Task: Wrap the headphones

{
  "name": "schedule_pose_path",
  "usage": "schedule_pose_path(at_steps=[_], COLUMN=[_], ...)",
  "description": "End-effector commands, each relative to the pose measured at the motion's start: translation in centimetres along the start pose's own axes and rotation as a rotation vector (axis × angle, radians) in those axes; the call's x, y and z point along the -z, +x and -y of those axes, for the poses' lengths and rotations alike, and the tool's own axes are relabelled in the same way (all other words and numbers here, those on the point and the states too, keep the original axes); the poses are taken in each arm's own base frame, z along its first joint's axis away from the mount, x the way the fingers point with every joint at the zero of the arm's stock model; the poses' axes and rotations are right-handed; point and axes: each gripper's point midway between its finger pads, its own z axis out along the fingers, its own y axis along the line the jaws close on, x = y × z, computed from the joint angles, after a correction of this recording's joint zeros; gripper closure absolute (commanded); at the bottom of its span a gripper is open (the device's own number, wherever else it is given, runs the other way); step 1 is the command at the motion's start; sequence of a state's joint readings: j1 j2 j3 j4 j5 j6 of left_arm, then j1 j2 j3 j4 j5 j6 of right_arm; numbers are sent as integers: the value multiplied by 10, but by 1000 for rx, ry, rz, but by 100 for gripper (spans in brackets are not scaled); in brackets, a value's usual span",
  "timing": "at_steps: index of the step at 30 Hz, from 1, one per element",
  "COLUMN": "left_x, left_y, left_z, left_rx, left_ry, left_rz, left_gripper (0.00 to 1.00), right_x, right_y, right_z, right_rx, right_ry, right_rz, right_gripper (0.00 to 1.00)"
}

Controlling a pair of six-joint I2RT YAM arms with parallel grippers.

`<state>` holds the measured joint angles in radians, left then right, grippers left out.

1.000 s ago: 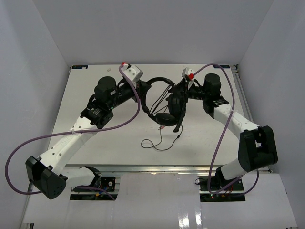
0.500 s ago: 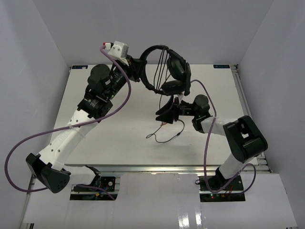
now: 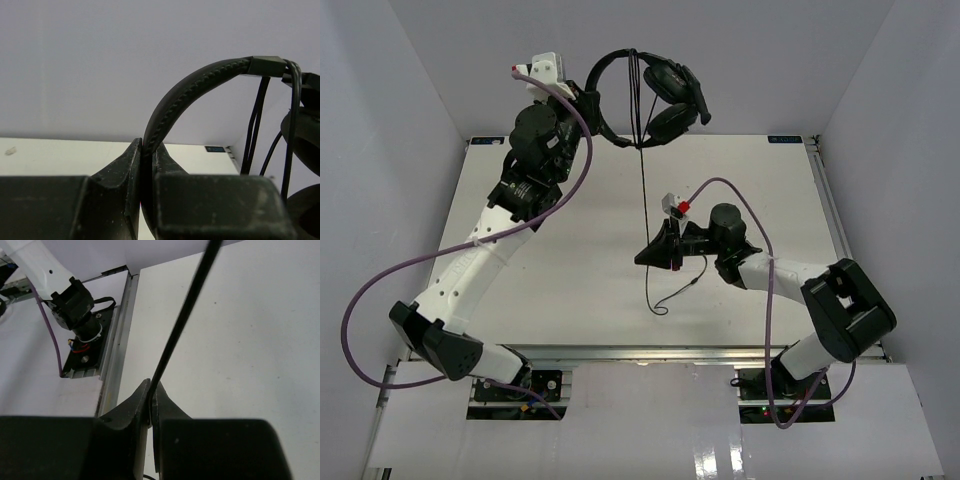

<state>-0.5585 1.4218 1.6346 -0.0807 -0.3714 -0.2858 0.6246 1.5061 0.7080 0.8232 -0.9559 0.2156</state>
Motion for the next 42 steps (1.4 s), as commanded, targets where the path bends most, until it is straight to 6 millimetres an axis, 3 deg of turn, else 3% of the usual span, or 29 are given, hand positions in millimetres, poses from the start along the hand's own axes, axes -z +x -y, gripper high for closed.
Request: schedule_pose_path(at_steps=[1,3,5,11,14,18,19,22,23,24,25,27,30,33,36,39,42], left_x=[-10,-15,-23,-51,-61,-54,-54,-21,-14,-3,-3,15,39,65,87,119,137], left_y=[-37,-22,-3,64,98,159,160,216,212,226,220,237,250,251,249,223,204], left_z=[-58,-91,-111,-133,-146,-173,-172,-186,-175,-175,-168,-156,-120,-85,-60,-17,5], left_rx=[8,-42,-36,40,-10,-188,-189,-370,-361,-389,-390,-426,-418,-366,-351,-294,-255], left_ry=[-257,-344,-391,-478,-520,-556,-552,-451,-381,-341,-306,-210,-15,188,358,611,732], left_rz=[141,125,95,-70,-136,-282,-286,-426,-414,-433,-412,-459,-498,-510,-505,-447,-405], left_gripper=[100,100,100,100,100,100,100,100,100,100,100,100,100,100,100,100,100], right_x=[15,24,26,6,-5,6,6,39,47,57,64,79,93,103,106,113,118], right_y=[12,14,17,38,22,-7,-8,-58,-70,-83,-92,-116,-145,-158,-147,-130,-111], right_z=[7,6,2,-12,-12,5,6,33,36,44,50,60,75,93,106,125,141], right_rx=[125,174,188,331,413,552,576,766,797,816,831,864,883,880,854,799,705], right_ry=[86,117,120,90,83,198,192,413,450,506,544,621,713,769,761,768,740], right_rz=[-151,-215,-260,-471,-510,-588,-591,-622,-622,-622,-624,-608,-564,-527,-520,-493,-456], right_gripper=[92,92,92,92,92,92,92,92,92,92,92,92,92,92,92,92,92])
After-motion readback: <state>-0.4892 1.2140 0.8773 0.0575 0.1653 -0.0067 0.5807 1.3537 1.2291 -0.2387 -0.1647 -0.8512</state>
